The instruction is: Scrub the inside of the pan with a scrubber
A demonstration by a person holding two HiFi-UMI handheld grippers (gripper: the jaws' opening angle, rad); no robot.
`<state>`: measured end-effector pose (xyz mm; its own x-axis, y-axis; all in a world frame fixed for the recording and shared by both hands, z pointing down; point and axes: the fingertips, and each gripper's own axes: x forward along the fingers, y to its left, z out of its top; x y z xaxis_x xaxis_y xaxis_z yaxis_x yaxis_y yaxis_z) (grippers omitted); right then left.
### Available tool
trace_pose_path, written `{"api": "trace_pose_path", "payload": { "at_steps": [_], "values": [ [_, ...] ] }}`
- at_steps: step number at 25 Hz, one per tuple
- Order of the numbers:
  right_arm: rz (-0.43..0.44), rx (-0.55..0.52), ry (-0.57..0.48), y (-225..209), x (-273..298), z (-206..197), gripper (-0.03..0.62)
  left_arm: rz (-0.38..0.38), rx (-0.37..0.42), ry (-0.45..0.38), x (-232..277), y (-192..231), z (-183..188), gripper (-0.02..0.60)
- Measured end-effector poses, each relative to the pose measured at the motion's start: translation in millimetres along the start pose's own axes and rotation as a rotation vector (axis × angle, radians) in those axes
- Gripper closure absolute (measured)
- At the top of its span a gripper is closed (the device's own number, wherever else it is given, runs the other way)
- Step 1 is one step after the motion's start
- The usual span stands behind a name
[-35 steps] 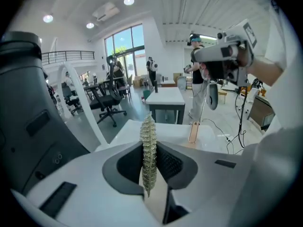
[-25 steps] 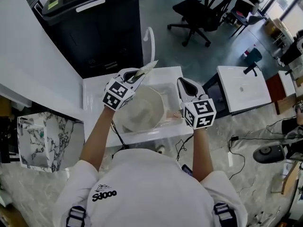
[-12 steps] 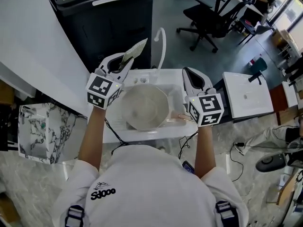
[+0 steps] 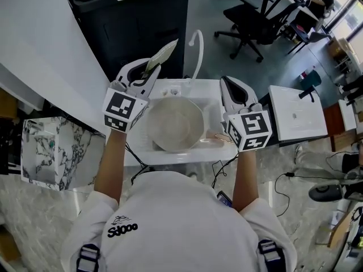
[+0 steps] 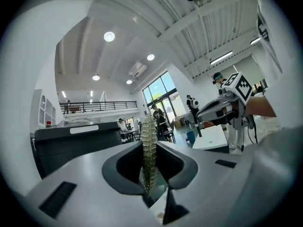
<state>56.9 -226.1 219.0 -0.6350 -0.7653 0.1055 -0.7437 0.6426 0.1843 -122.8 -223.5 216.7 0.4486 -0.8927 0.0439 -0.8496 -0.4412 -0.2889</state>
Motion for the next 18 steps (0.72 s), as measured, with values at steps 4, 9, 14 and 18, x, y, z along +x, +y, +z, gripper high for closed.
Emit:
{"api": "trace_pose_path", "payload": {
  "at_steps": [4, 9, 14, 18],
  "values": [
    [-0.002, -0.015, -0.006, 3.2, -0.5, 2.2, 0.585, -0.001, -0.004, 0.001, -2.9, -0.8, -1.2, 0.515],
    [-0.013, -0.011, 0.005, 2.3, 0.6, -2.5, 0.585, -0.020, -0.003, 0.003, -2.5, -4.4, -1.7, 0.514],
    [-0.024, 0.005, 0.016, -1.3, 1.5, -9.0, 0.585, -0.018, 0.001, 0.035, -0.5, -3.7, -11.0, 0.514],
    [-0.027, 0.010, 0.011, -5.6, 2.4, -10.0, 0.585, -0.024, -0.002, 0.034, 4.7, -5.9, -10.3, 0.514]
  ]
}}
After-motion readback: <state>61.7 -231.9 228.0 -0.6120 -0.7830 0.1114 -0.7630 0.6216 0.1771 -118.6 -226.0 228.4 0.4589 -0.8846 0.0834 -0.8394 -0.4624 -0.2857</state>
